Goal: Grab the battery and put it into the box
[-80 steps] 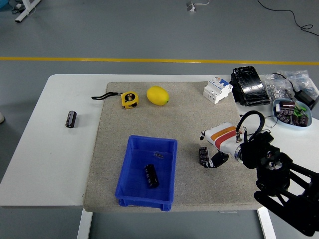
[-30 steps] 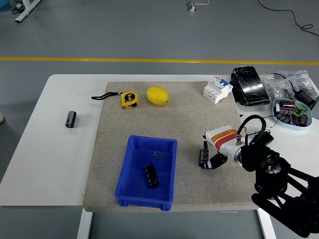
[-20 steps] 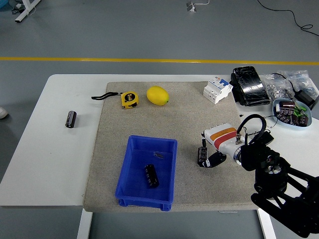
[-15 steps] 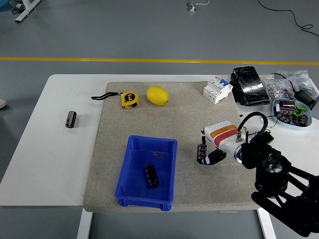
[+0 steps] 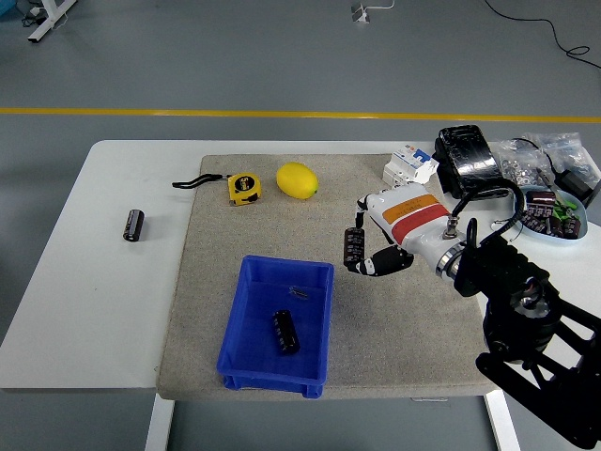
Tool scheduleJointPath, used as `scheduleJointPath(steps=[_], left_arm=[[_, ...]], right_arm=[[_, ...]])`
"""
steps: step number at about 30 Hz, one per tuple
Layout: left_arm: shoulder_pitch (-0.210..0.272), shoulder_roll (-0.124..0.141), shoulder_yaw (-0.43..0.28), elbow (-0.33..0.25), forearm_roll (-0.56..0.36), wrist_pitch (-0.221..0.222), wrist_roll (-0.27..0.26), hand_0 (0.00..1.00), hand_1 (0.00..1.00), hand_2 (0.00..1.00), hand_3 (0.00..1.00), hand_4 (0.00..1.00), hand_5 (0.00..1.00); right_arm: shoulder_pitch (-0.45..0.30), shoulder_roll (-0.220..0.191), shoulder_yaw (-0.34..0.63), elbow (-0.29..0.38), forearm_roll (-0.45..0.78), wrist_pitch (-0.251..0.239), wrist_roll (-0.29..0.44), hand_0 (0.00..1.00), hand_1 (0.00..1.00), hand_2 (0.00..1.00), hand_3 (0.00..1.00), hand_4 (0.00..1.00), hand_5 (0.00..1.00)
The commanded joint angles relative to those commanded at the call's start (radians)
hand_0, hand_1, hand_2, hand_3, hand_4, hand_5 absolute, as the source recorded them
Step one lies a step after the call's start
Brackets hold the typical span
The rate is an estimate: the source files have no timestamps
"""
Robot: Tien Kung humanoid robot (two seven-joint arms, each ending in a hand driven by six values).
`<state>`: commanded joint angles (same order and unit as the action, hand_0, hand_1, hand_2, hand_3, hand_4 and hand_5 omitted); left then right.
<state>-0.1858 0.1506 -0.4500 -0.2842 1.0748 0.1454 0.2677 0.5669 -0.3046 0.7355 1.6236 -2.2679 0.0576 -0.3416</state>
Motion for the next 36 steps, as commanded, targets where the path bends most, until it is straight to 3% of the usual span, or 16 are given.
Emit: scheduleJointPath(steps=[7,16,17,22,23,36], left_arm=[[-0.002,0.000,-0.001,0.000,0.005,-0.003,0.000,0.696,0.665,0.725,0.632,0.651,0.667],[-0.004,0.001,0.000,-0.001,0.004,-0.004,-0.001,0.695,0.664,0.724,0.632,0.651,0.666],[-0.005,0.001,0.001,-0.001,0.003,-0.004,-0.002,0.696,0.663,0.723,0.632,0.652,0.666],[-0.005,0.002,-0.002,-0.001,0.003,-0.004,-0.001,0.696,0.663,0.723,0.632,0.652,0.666],[-0.005,0.003,-0.002,-0.001,0.004,-0.004,-0.001,0.696,0.663,0.723,0.631,0.652,0.664],[-0.002,0.002,-0.004,-0.001,0.010,-0.006,0.000,0.695,0.661,0.723,0.632,0.651,0.662]], right_arm=[[0.002,0.018,-0.106,0.070,0.013,-0.020,0.007,0.086,0.083,0.172,0.492,0.998,0.363],[0.013,0.048,-0.217,0.035,0.011,-0.034,0.016,0.087,0.083,0.172,0.488,0.998,0.353],[0.013,0.050,-0.221,0.031,0.006,-0.025,0.017,0.115,0.108,0.220,0.568,0.998,0.390],[0.017,0.047,-0.222,0.024,0.002,0.011,0.027,0.115,0.108,0.220,0.568,0.998,0.390],[0.018,0.046,-0.221,0.024,0.004,0.016,0.029,0.132,0.120,0.243,0.767,0.998,0.435],[0.046,0.044,-0.161,0.048,-0.001,0.033,0.037,0.139,0.127,0.252,0.820,0.998,0.439]])
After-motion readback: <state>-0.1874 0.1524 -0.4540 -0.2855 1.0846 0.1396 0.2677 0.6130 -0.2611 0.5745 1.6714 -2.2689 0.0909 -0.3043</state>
